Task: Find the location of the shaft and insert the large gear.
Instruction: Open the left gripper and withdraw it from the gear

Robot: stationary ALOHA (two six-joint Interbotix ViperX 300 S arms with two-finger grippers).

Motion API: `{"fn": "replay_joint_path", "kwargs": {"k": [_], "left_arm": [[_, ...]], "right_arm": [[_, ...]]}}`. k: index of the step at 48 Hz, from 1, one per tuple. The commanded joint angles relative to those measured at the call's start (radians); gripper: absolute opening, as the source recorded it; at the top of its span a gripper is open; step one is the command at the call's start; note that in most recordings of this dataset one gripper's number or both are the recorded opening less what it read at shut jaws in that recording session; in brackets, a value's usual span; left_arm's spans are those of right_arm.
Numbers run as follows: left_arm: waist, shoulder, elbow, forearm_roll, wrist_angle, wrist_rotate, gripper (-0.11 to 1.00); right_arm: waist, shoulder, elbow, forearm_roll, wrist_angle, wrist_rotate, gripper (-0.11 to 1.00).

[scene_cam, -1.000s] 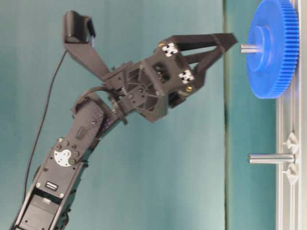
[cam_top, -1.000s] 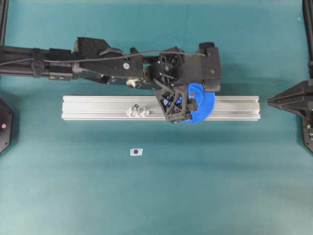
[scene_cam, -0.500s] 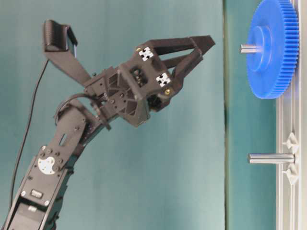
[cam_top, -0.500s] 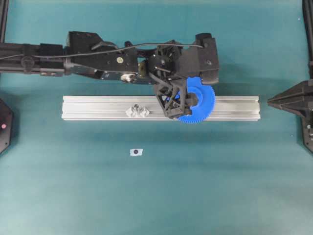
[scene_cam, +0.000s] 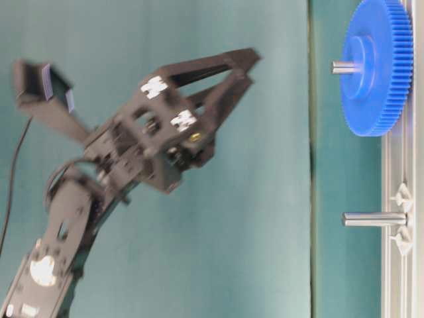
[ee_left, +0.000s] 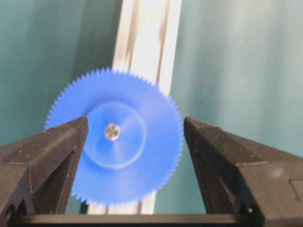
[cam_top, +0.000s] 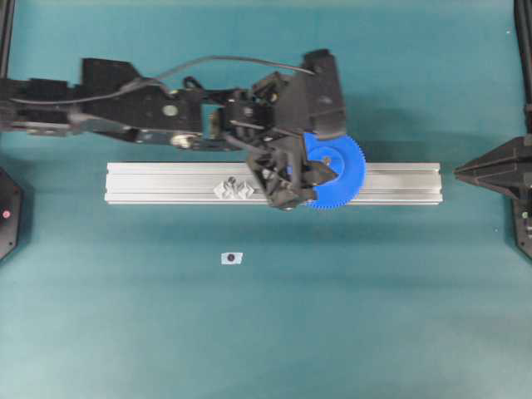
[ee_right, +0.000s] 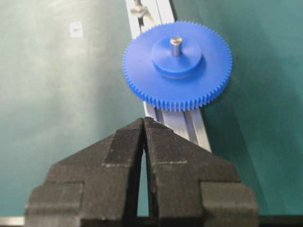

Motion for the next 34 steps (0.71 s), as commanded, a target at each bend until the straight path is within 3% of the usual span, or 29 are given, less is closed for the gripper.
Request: {"fn": "replay_joint_path", "kwargs": {"k": [1, 34], "left_arm": [[-0.009, -0.063, 0.023, 0.002, -0.018, 0.000, 0.82], [-0.048, -0.276, 0.255, 0.002, -0.192, -0.008, 0.82]], "right_arm": [[-0.003, 0.008, -0.011, 0.002, -0.008, 0.009, 0.10], [-0.003, 0.006, -0.009, 0.002, -0.009, 0.009, 0.10]]}}
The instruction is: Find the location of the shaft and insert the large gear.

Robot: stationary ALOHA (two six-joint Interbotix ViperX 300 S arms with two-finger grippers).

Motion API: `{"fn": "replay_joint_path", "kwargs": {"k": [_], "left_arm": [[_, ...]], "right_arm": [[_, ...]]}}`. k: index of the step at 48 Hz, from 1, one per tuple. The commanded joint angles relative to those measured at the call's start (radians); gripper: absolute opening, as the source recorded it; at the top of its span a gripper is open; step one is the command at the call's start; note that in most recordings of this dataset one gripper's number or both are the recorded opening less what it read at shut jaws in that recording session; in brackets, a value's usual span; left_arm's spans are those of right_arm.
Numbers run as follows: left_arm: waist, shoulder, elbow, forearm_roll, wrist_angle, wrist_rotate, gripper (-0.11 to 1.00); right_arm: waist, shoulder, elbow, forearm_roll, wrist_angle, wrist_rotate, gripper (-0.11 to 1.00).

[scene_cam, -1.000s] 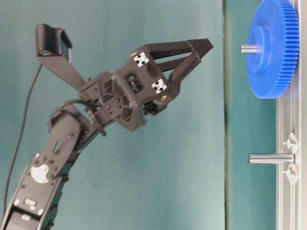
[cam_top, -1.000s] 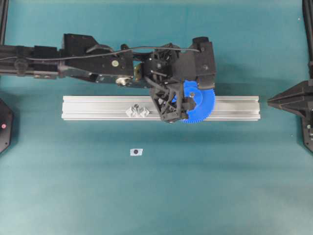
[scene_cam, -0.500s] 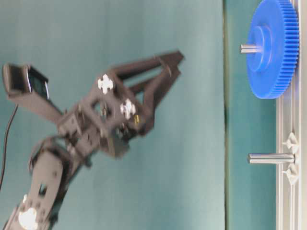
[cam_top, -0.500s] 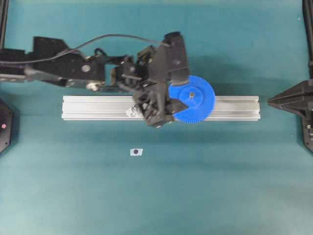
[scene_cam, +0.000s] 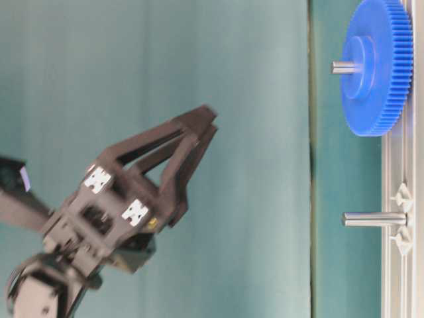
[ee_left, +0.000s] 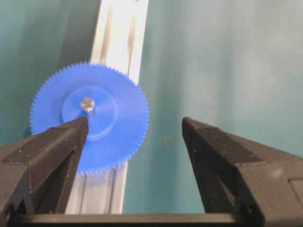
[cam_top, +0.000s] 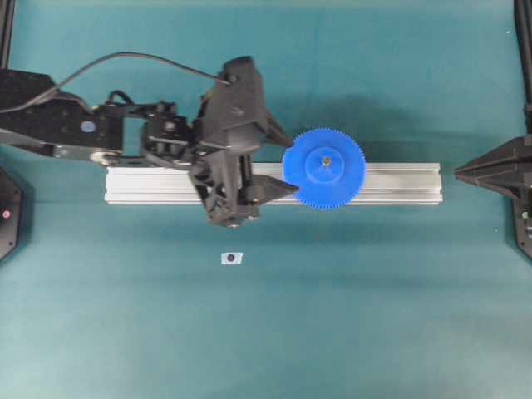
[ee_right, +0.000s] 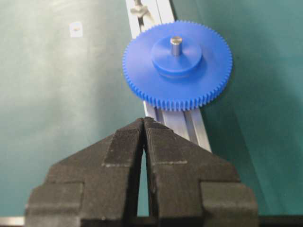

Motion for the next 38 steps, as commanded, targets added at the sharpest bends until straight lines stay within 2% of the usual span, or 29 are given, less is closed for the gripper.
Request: {"fn": "replay_joint_path", "kwargs": {"k": [1, 16, 38], "left_arm": [[-0.005, -0.054, 0.017, 0.002, -0.026, -0.002, 0.82], [-0.023, -0.141, 0.127, 0.002, -0.118, -0.005, 0.82], [-0.034, -0.245, 0.245, 0.002, -0.127, -0.011, 0.82]], "right_arm": [[-0.003, 0.009, -0.011, 0.002, -0.008, 0.009, 0.10], [-0.003, 0.008, -0.011, 0.003, -0.009, 0.009, 0.10], [-0.003, 0.008, -0.009, 0.003, -0.008, 0.011, 0.10]]}}
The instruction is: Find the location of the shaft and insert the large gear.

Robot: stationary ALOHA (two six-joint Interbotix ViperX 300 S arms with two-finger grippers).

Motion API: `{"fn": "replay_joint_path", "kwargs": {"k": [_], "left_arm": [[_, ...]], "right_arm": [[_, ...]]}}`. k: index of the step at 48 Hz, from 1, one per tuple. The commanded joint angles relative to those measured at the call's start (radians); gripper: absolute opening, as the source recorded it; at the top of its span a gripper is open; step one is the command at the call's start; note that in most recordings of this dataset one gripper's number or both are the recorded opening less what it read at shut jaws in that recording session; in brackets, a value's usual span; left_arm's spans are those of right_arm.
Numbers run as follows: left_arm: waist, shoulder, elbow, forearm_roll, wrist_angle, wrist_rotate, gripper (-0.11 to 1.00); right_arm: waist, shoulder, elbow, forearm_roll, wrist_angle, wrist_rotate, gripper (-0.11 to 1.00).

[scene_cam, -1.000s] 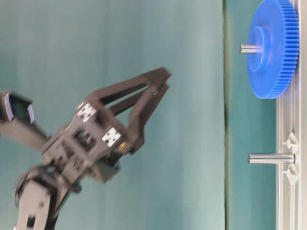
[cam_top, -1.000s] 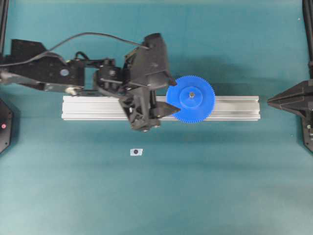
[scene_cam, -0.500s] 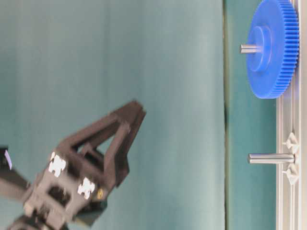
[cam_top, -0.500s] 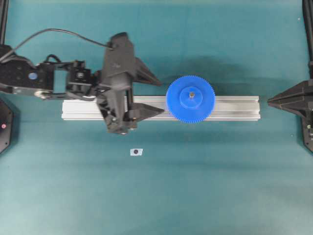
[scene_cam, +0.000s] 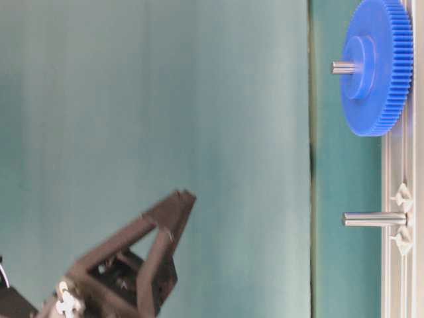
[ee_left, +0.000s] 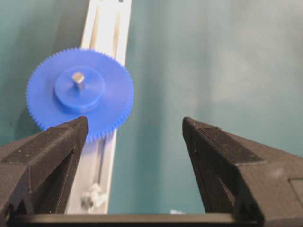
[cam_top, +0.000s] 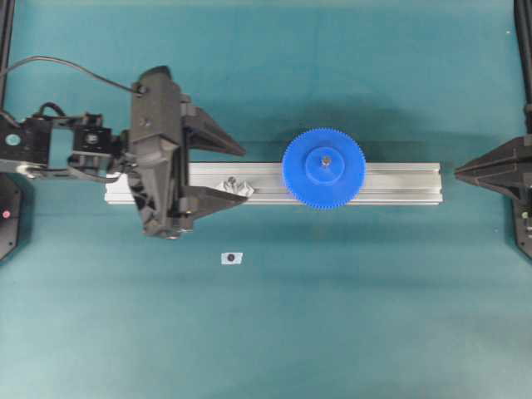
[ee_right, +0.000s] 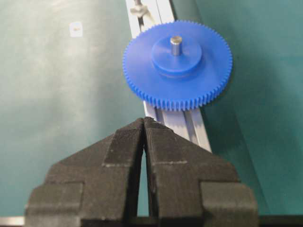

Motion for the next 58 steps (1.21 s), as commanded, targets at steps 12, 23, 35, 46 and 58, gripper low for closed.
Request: {"fn": "replay_joint_path", "kwargs": {"k": [12, 23, 35, 46, 58], "left_arm": [[-0.005, -0.071, 0.028, 0.002, -0.011, 0.009, 0.82], [-0.005, -0.098, 0.057, 0.002, -0.020, 0.008, 0.82], [-0.005, -0.132, 0.097, 0.002, -0.021, 0.002, 0.82], [-0.005, -0.155, 0.121, 0.002, -0.020, 0.000, 0.81], [-0.005, -0.163, 0.140, 0.002, -0.021, -0.002, 0.81]], "right_arm": [[-0.002, 0.009, -0.011, 0.002, -0.008, 0.032, 0.10], [-0.002, 0.009, -0.011, 0.002, -0.008, 0.035, 0.10], [-0.002, 0.009, -0.009, 0.002, -0.008, 0.035, 0.10], [-0.002, 0.009, -0.011, 0.002, -0.008, 0.034, 0.10], [-0.002, 0.008, -0.008, 0.002, -0.008, 0.034, 0.10]]}}
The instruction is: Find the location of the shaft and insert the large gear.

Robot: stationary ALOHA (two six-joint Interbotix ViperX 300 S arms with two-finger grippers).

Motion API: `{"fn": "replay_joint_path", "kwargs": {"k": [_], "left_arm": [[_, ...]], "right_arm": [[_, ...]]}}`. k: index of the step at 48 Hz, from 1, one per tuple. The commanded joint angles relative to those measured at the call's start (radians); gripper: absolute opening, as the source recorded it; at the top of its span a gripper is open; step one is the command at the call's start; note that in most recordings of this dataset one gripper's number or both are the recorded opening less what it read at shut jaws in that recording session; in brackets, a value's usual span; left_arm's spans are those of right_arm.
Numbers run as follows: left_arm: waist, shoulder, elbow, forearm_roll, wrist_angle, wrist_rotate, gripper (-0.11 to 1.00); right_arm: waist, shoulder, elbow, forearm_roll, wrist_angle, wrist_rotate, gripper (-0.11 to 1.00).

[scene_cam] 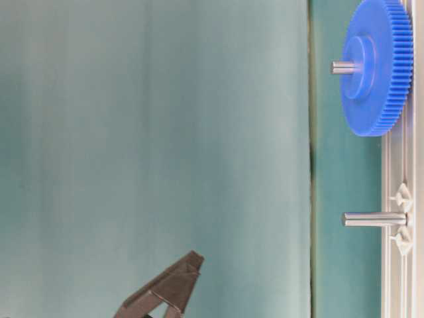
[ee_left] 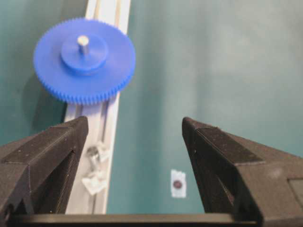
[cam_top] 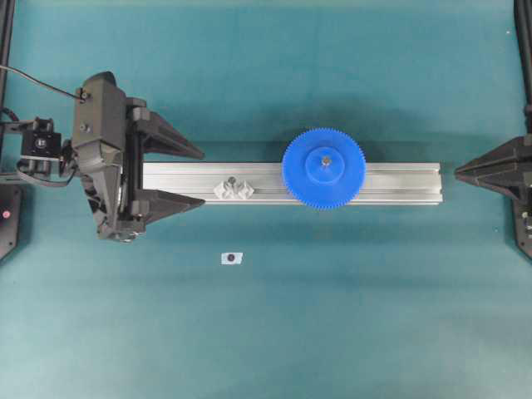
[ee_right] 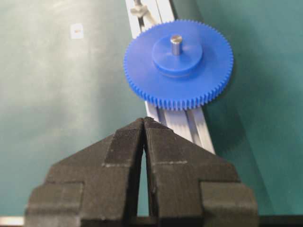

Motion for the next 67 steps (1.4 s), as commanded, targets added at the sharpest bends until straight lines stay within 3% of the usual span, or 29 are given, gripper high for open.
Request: {"fn": "replay_joint_path", "kwargs": {"k": [1, 67], "left_arm": [[-0.003, -0.012, -0.012, 0.002, -0.011, -0.002, 0.81], [-0.002, -0.060, 0.046, 0.002, -0.011, -0.031, 0.81]], "right_arm": [[-0.002, 0.006, -0.006, 0.000, -0.008, 0.008, 0.10], [-0.002, 0.006, 0.006, 0.000, -0.029, 0.008, 0.10]]}}
